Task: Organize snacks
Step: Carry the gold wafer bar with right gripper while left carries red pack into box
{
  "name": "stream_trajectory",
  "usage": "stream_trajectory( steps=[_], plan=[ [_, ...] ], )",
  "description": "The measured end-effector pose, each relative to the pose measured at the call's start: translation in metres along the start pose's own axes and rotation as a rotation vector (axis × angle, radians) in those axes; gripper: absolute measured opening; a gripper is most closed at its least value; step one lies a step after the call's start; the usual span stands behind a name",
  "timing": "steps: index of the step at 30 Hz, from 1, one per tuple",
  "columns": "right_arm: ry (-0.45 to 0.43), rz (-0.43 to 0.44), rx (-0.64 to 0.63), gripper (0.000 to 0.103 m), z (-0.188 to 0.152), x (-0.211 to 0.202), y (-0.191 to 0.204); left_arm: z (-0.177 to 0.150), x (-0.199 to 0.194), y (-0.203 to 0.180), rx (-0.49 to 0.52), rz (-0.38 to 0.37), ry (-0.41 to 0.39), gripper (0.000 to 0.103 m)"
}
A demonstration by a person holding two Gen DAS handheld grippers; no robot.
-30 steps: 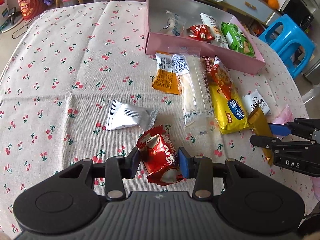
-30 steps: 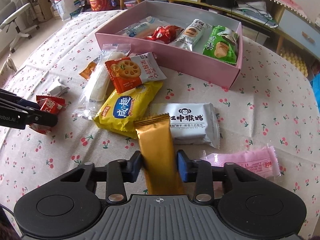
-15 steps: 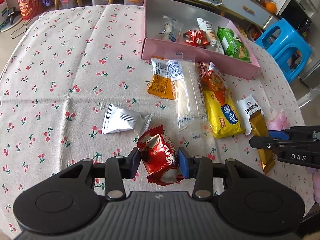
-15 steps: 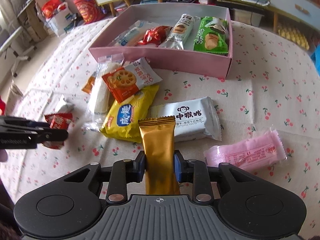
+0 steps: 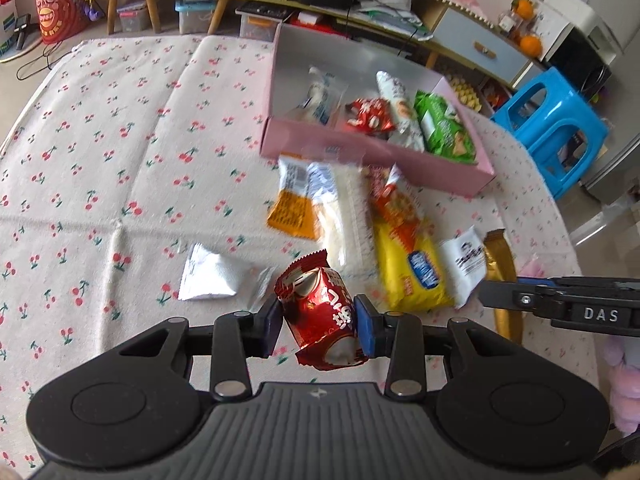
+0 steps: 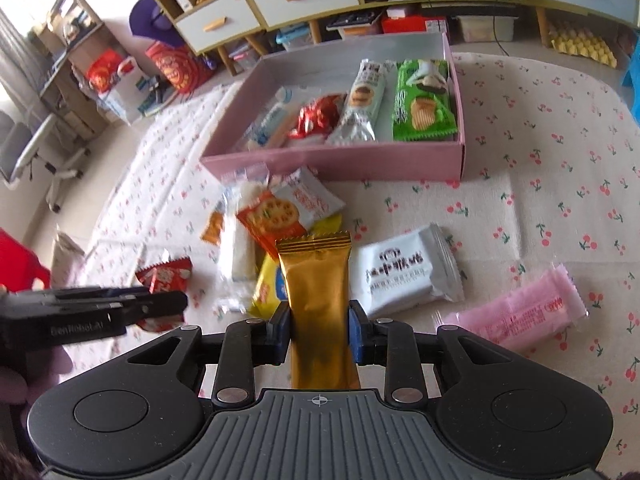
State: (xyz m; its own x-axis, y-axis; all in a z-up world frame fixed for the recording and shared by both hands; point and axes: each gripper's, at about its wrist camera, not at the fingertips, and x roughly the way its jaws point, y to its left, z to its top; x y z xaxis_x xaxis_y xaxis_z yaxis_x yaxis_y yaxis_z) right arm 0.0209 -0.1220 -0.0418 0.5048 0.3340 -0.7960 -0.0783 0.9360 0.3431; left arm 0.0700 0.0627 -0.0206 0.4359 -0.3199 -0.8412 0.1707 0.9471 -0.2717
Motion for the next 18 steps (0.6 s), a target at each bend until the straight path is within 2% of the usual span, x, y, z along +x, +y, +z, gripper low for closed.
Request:
stream_trajectory(
  steps=[12, 16, 18],
  plan=[
    [-0.096, 0.028, 0.130, 0.027, 0.037, -0.001, -0.007, 0.035, 0.005, -0.021, -0.063, -0.050, -0.101, 0.035],
    [-0.126, 0.060, 0.182, 0.027, 0.049, 0.001, -0.013, 0.046, 0.014, -0.026, -0.085, -0.039, -0.144, 0.035],
    [-0.137, 0.049, 0.176, 0.027, 0.055, 0.003, -0.013, 0.053, 0.019, -0.028, -0.084, -0.033, -0.148, 0.035]
  ],
)
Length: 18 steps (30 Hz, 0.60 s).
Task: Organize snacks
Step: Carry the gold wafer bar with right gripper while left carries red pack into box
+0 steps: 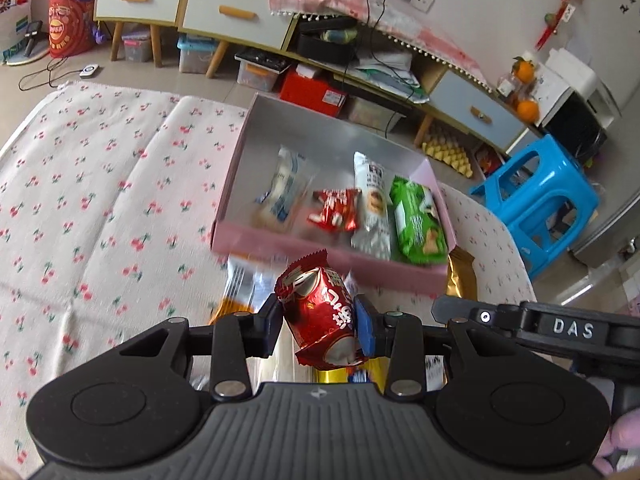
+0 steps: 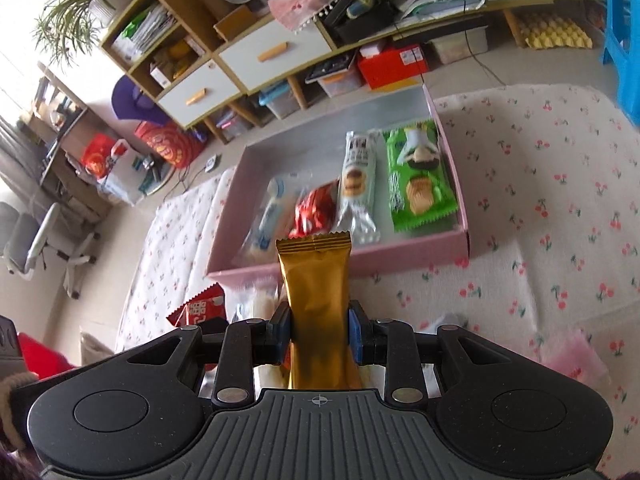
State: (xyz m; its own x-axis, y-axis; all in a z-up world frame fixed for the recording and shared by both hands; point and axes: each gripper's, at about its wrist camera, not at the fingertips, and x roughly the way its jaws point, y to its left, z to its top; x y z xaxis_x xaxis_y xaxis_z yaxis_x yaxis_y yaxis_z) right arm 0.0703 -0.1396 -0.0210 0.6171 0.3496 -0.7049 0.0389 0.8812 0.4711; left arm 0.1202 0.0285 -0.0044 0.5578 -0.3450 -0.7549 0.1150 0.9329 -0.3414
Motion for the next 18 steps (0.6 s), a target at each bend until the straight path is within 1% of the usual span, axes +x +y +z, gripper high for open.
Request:
stream_trajectory(
  steps=[3, 5, 8, 13, 18],
  plan=[
    [-0.026, -0.011, -0.032, 0.027, 0.013, 0.003, 0.002, 0.011, 0.011, -0.003, 0.030, 0.021, -0.001, 0.035],
    [-0.040, -0.003, -0.039, 0.027, 0.021, 0.006, 0.000, 0.019, 0.020, -0.006, 0.061, 0.040, -0.005, 0.035],
    [-0.050, 0.007, -0.029, 0.027, 0.035, 0.013, -0.006, 0.028, 0.034, -0.008, 0.091, 0.057, 0.004, 0.035],
    [-0.094, 0.018, -0.009, 0.027, 0.061, 0.030, -0.014, 0.041, 0.053, -0.010, 0.146, 0.093, 0.003, 0.035],
    [-0.104, 0.045, 0.021, 0.027, 0.080, 0.053, -0.020, 0.045, 0.067, -0.010, 0.184, 0.104, 0.025, 0.035]
  ],
)
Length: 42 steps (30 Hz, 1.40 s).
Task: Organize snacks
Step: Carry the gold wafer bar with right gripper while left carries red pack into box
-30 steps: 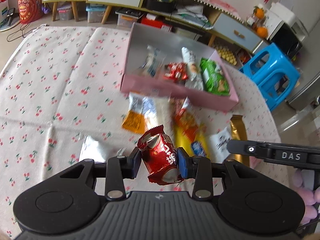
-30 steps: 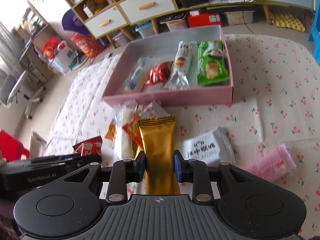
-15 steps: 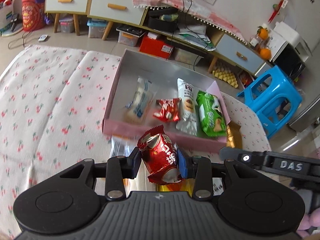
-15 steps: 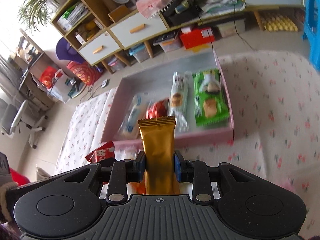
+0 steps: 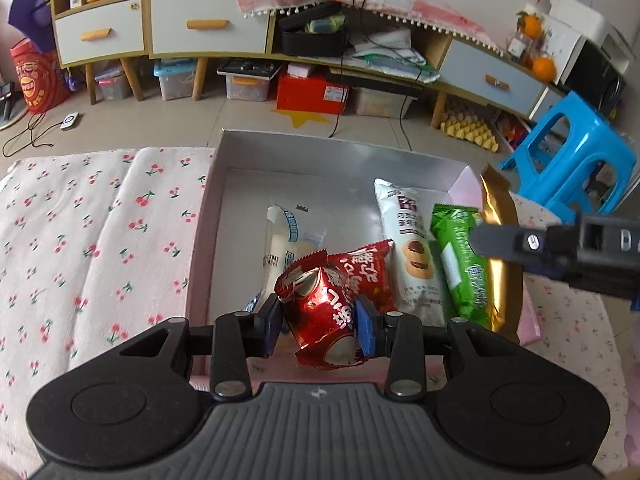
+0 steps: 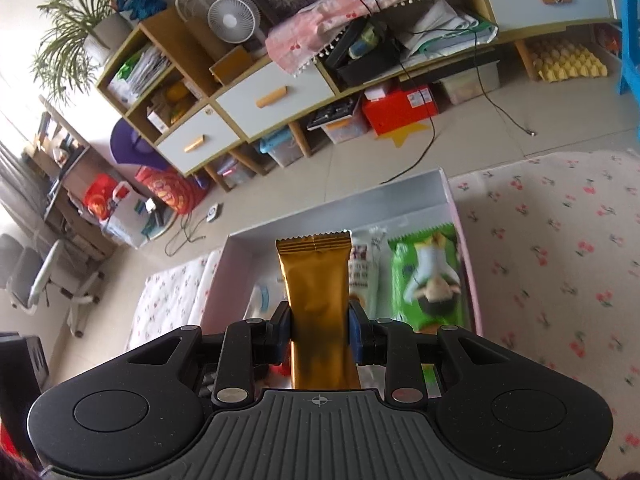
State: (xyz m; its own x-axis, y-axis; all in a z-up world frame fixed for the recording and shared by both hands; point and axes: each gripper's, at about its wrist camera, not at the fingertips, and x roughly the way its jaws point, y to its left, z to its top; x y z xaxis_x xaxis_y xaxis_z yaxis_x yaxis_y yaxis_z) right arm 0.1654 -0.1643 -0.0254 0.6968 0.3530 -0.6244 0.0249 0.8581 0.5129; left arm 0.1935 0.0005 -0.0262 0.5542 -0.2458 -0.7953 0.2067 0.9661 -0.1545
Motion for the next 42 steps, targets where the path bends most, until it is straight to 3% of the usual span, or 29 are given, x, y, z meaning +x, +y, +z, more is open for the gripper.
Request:
stream_trajectory(
  steps=[11, 20, 31, 35, 42],
  plan=[
    [0.038, 0.048, 0.021, 0.027, 0.017, 0.052, 0.004, 0.000, 0.003, 0.003, 0.126, 0.103, -0.038, 0.035],
    [0.073, 0.105, 0.098, 0.027, 0.023, 0.077, 0.011, 0.002, 0.002, 0.011, 0.150, 0.062, -0.044, 0.036],
    [0.086, 0.068, 0.099, 0.033, 0.020, 0.096, 0.018, 0.000, 0.003, 0.010, 0.211, 0.038, -0.049, 0.038],
    [0.079, 0.063, 0.095, 0.048, 0.021, 0.091, 0.019, -0.002, 0.002, 0.007, 0.229, 0.028, -0.048, 0.049],
    [0.076, 0.025, 0.071, 0.051, 0.018, 0.067, 0.017, -0.006, -0.007, 0.001, 0.232, 0.022, -0.035, 0.064]
  ],
)
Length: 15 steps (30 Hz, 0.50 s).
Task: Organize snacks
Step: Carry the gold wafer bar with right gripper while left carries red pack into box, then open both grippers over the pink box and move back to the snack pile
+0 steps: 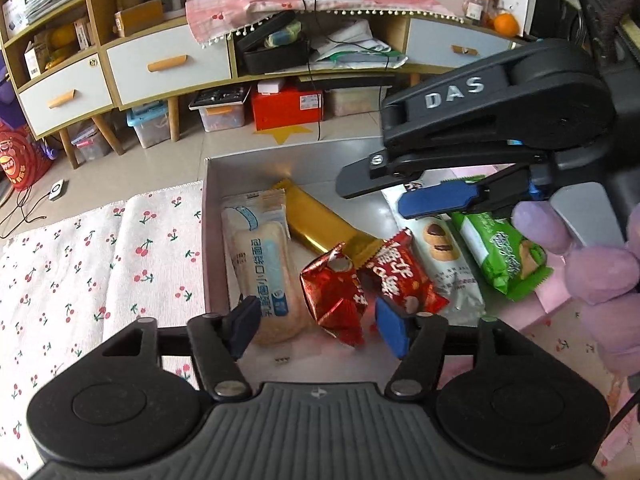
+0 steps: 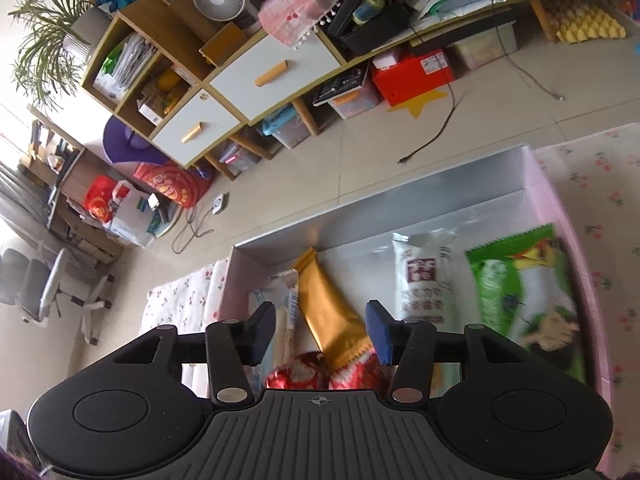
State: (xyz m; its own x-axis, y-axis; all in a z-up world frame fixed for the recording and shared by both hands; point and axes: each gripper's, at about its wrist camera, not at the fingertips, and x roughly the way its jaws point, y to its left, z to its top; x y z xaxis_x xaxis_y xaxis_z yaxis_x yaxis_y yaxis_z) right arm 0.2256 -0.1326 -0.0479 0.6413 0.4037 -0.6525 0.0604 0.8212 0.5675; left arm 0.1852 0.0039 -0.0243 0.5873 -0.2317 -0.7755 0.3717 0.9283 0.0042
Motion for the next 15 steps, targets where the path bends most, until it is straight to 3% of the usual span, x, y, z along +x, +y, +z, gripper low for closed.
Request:
stream_trajectory(
  steps=[4, 10, 15],
  plan=[
    [-0.008, -0.026, -0.026, 0.054, -0.005, -0.023, 0.001, -0.003, -0.014, -0.004, -0.008, -0.013, -0.007, 0.070],
    [-0.031, -0.062, -0.087, 0.068, -0.020, -0.061, 0.012, -0.009, -0.040, -0.010, -0.029, -0.021, -0.028, 0.082],
    [-0.042, -0.104, -0.149, 0.069, -0.040, -0.089, 0.017, -0.018, -0.062, -0.016, -0.035, -0.007, -0.034, 0.093]
  ],
)
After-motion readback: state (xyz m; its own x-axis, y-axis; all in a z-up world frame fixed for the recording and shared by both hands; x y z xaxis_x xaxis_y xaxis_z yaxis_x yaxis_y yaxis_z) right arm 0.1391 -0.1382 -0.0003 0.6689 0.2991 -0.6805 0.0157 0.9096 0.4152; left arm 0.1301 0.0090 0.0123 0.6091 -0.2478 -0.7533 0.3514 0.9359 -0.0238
